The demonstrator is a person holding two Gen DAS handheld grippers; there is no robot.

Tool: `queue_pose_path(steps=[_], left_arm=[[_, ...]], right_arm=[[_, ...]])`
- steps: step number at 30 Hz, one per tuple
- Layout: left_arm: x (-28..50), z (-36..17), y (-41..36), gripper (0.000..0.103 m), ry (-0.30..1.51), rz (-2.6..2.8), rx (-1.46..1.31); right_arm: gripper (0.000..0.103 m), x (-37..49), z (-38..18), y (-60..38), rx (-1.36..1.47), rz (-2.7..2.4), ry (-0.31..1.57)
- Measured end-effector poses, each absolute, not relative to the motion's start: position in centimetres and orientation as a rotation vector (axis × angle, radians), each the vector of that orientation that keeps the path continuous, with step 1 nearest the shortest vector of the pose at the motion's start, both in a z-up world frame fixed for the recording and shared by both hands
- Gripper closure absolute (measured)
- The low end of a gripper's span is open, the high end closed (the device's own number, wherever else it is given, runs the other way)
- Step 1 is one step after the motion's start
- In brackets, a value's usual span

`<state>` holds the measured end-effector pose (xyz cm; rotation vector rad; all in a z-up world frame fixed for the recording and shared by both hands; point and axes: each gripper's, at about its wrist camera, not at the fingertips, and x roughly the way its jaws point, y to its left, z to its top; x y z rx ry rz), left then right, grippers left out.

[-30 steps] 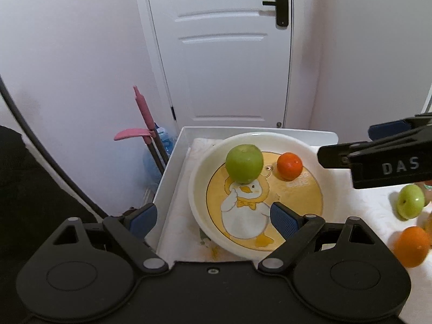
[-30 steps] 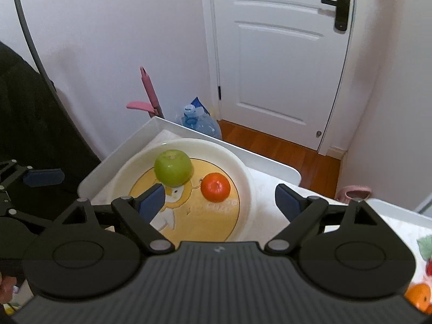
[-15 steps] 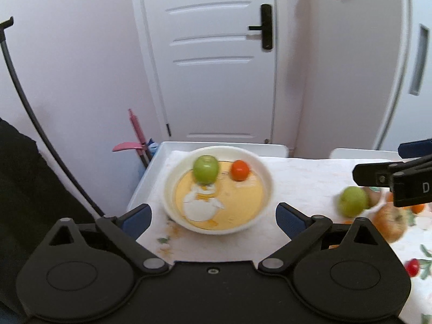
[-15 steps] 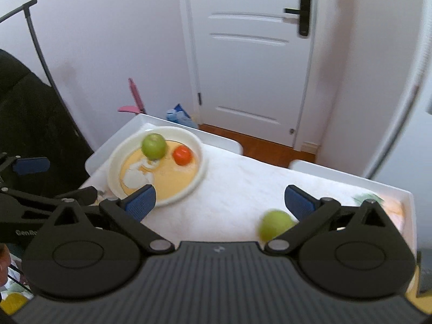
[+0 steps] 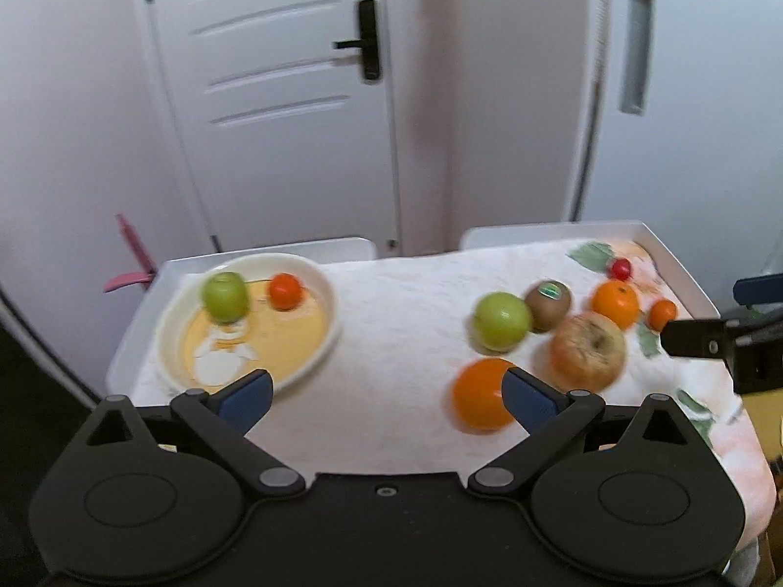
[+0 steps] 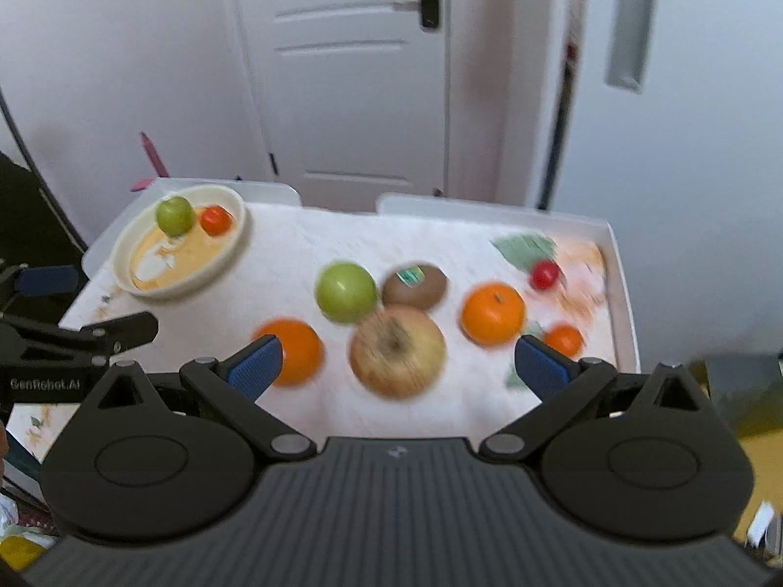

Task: Organize fruits
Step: 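Move both open tools back toward the loose fruit, then grasp the orange with the left tool while the right tool grasps a red tomato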

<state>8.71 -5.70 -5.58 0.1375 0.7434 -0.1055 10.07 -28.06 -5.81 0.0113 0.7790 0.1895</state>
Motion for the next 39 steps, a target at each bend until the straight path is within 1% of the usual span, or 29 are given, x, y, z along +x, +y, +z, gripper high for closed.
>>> queue_pose_path(steps=[11,13,15,20,22,27,30,34,35,36,39], left_arm=[[11.6,-10.1,-9.4,0.002,0.773,-0.288,0.239],[12.5,-11.1,-9.7,0.004,0.786,-0.309,0.250],[13.4,-12.0,-10.1,0.008,0.799,-0.325,0.264],[15.4,-14.1,-10.9,0.012,0.836,-0.366,0.280],[16.0,-14.8,-11.1,0.014,0.852,-0.383,0.288],[16.8,-15.9,-11.7,0.024,0.879,-0.436,0.296],[17.2,-16.3,-11.9,0.026,0.890,-0.453,0.298],[17.4,-16.4,-11.6,0.027,0.906,-0.461,0.291],[17.5,-16.5,-11.5,0.028,0.911,-0.462,0.289],[17.6,-16.6,-11.5,0.030,0.919,-0.460,0.292],[17.7,-16.9,-11.4,0.037,0.933,-0.446,0.290]], right_arm=[[0.000,7.5,-11.3,-30.0,0.127,0.061,0.863],[0.000,7.5,-12.1,-29.8,0.130,0.039,0.871],[0.000,7.6,-13.0,-29.6,0.140,0.024,0.881],[0.000,7.9,-14.8,-29.1,0.162,-0.016,0.911],[0.002,8.0,-15.4,-28.8,0.177,-0.029,0.920],[0.008,8.2,-16.2,-28.5,0.203,-0.063,0.925],[0.012,8.4,-16.5,-28.4,0.214,-0.080,0.932],[0.013,8.5,-16.7,-28.3,0.223,-0.093,0.936],[0.016,8.5,-16.8,-28.3,0.226,-0.093,0.937],[0.019,8.5,-16.9,-28.3,0.229,-0.092,0.938],[0.022,8.5,-17.1,-28.3,0.228,-0.091,0.942]])
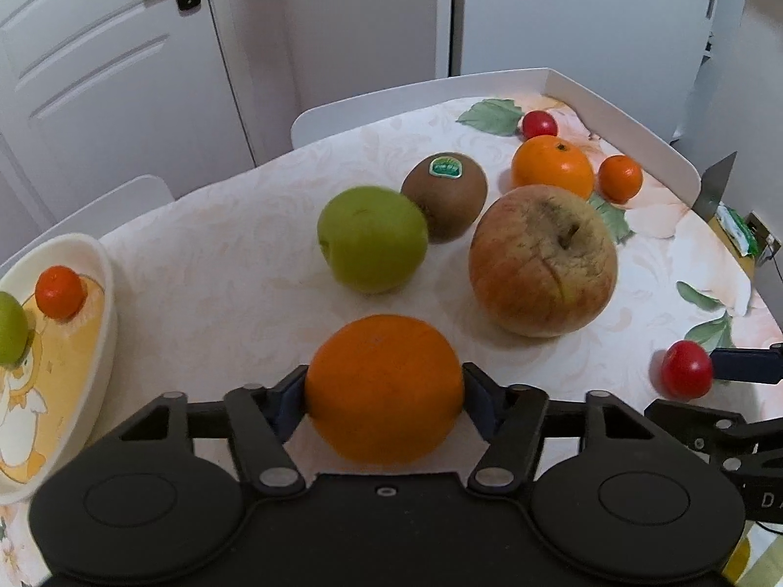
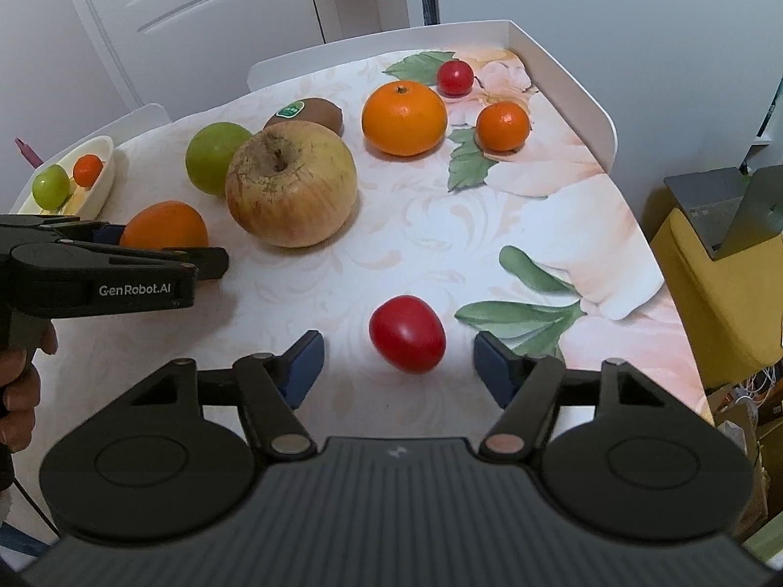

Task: Organize fruits
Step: 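Grasp the orange with the left tool while the right tool grasps a red tomato, then carry the orange and red tomato with both tools over the duck bowl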

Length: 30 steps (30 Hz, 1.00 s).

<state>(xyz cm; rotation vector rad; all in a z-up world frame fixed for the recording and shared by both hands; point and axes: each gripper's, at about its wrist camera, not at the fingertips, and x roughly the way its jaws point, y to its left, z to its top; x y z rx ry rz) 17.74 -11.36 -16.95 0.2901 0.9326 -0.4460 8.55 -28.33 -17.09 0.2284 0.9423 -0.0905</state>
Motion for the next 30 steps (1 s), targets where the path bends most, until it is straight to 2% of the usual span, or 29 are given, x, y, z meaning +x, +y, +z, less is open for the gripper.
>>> queue_pose_path(steps=[10,13,14,15,30], left_arm=[[16.8,-16.8,-10.7,0.038,0.928,-0.426,0.269],[16.4,-16.7,-10.3,0.038,0.932,-0.405,0.256],[16.2,-16.5,-10.2,0.038,0.931,-0.400,0.250],[16.0,-16.4,-10.0,0.038,0.928,-0.394,0.246],[12.2,-11.2,-7.1,0.038,0.827,-0.232,0.163]], right_arm=[[0.031,8.8,-17.4,-28.4,0.190,-0.083,0.929],[0.041,8.8,-17.4,-28.4,0.170,-0.080,0.926],[0.051,8.7,-17.4,-28.4,0.163,-0.079,0.925],[0.055,8.7,-17.4,-28.3,0.154,-0.077,0.925],[0.056,9.4,-13.1,-27.6,0.114,0.052,0.881]])
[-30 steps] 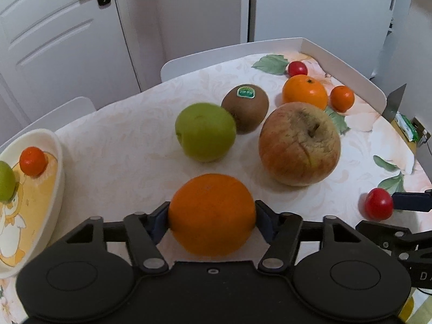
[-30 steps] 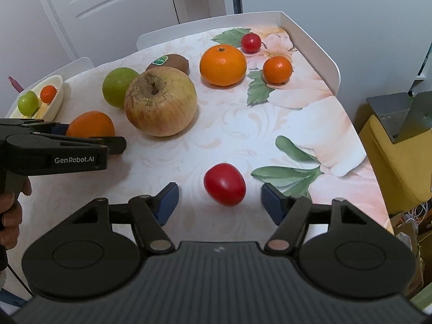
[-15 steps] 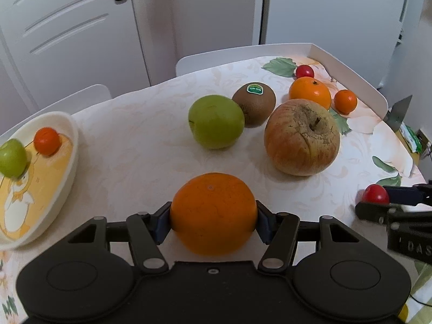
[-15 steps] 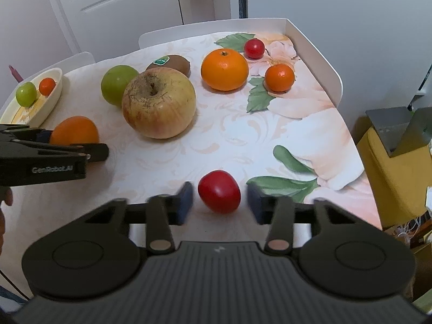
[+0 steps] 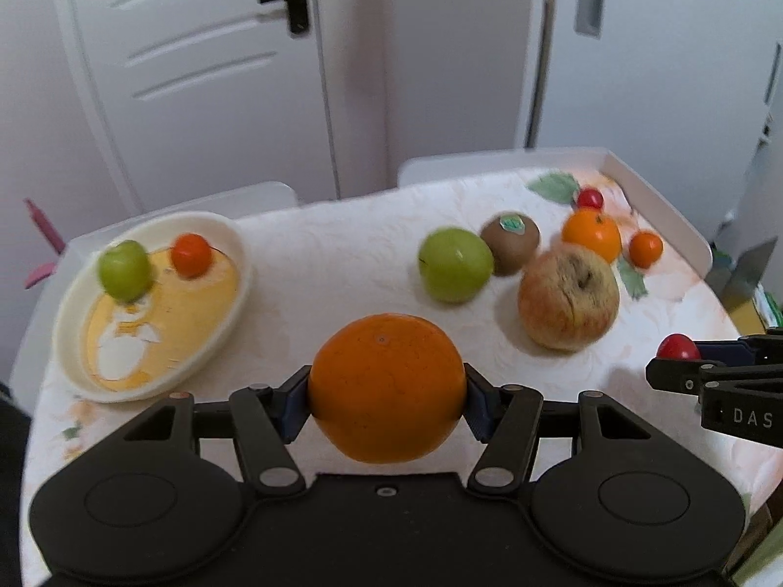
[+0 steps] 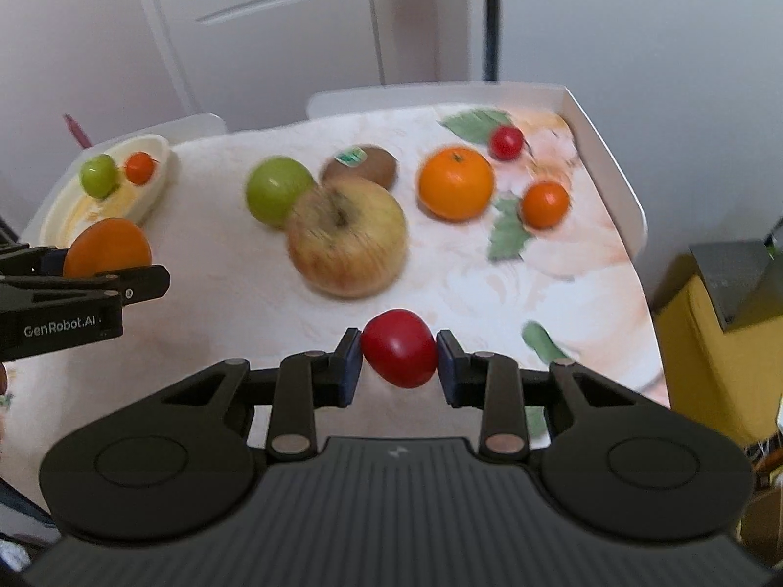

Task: Organize fruits
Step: 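Carry the orange and red tomato with both tools over the duck bowl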

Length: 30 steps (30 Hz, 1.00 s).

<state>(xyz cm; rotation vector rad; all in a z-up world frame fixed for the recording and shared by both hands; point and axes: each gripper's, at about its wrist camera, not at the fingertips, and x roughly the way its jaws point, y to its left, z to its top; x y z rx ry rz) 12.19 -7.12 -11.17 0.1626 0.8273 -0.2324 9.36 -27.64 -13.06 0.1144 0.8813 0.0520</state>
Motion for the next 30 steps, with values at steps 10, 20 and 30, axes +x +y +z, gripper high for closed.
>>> queue_pose_path(steps=[10,20,30], left_arm=[[11.2,-6.0,-2.1,0.038,0.739,-0.053,0.084],[13.0,-4.9,4.9,0.038,0.737,0.062,0.055],[17.7,-7.2,9.8,0.038,0.769,0.064,0.088]], right_arm=[[0.056,12.6,-7.7,-23.4,0.042,0.248,0.805],[0.056,17.5,-5.9,-16.5,0.036,0.367,0.774],[0.056,22.1,-7.2,-9.9,0.031,0.399,0.798]])
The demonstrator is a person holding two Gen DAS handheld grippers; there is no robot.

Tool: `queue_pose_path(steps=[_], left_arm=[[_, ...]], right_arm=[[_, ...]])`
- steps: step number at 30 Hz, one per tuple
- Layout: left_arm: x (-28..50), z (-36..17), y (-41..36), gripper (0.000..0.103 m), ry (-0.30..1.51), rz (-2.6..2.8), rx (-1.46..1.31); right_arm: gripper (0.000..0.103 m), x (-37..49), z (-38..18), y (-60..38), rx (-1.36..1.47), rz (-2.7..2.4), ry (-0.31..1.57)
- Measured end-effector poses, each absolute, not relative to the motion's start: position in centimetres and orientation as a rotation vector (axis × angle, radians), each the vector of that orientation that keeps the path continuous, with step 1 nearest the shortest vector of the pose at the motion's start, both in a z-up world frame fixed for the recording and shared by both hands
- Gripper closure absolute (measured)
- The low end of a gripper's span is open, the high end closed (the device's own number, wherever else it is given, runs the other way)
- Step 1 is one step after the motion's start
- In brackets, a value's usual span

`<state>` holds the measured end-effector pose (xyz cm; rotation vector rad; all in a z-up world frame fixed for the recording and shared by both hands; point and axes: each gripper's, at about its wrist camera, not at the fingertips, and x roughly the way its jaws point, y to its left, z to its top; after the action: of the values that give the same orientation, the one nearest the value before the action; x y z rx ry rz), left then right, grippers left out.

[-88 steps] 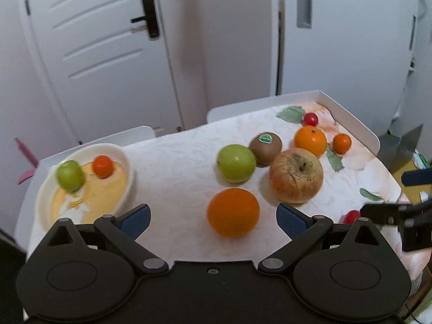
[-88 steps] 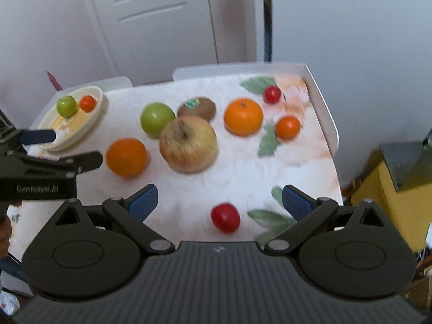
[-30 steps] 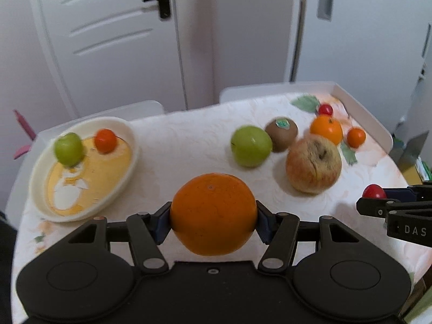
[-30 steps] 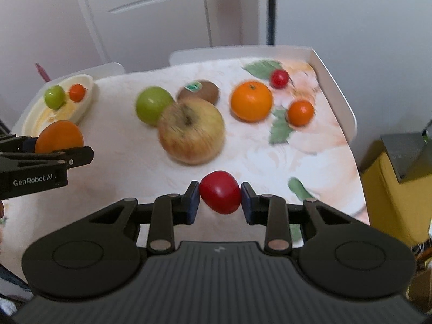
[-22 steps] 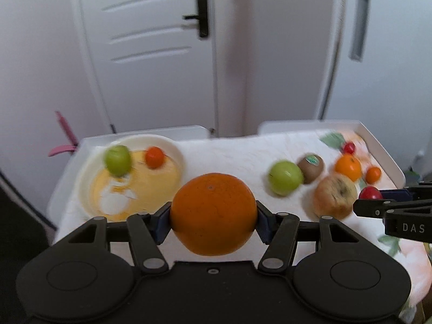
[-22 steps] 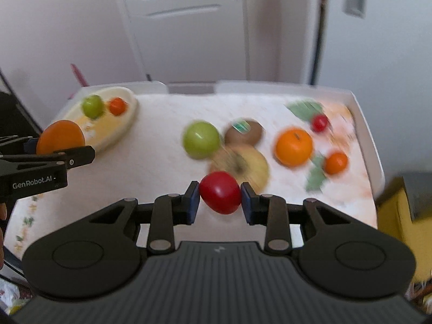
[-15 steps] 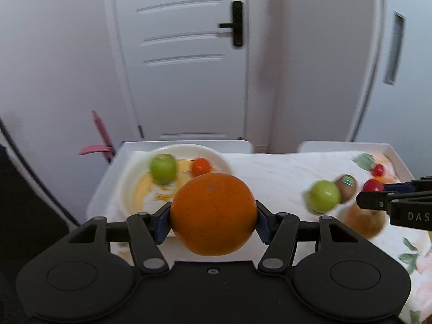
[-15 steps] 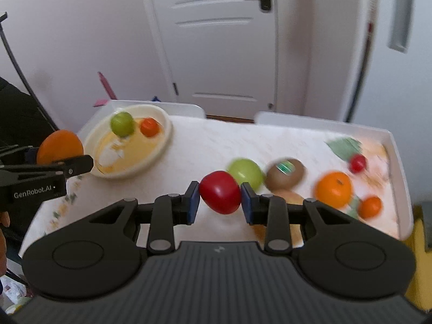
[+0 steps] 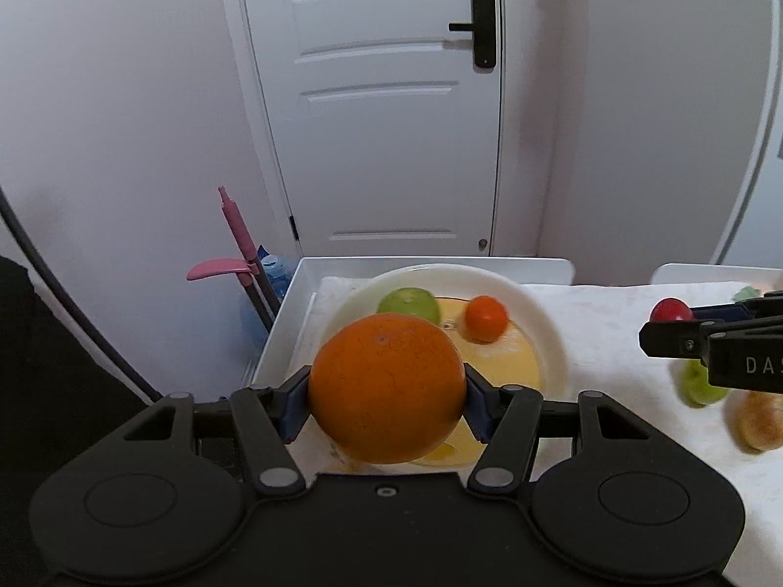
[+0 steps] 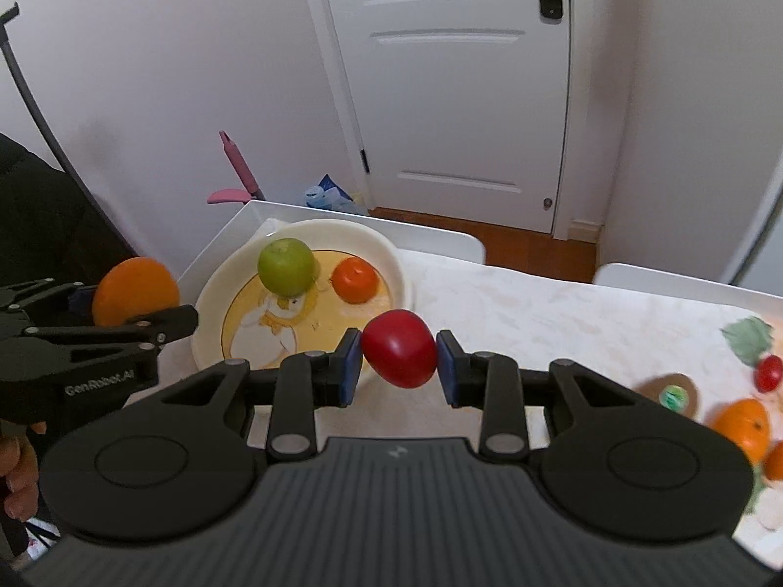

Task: Organize fruits
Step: 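Carry the orange and red tomato with both tools over the duck bowl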

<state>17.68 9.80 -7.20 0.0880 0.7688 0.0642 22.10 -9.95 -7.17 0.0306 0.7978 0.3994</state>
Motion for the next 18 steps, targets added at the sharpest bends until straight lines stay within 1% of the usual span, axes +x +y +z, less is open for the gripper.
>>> queue_pose_path(steps=[10,18], left_arm=[[22.8,-11.2,11.6,0.038,0.813,0.013,0.147],[24.2,-13.7,10.8,0.038,0.846,-0.066,0.213]], right_arm=[[0.056,26.0,-9.8,-6.0,0.026,0.393,0.844],[0.056,27.3,-10.9,-5.2,0.026,0.372,0.864]])
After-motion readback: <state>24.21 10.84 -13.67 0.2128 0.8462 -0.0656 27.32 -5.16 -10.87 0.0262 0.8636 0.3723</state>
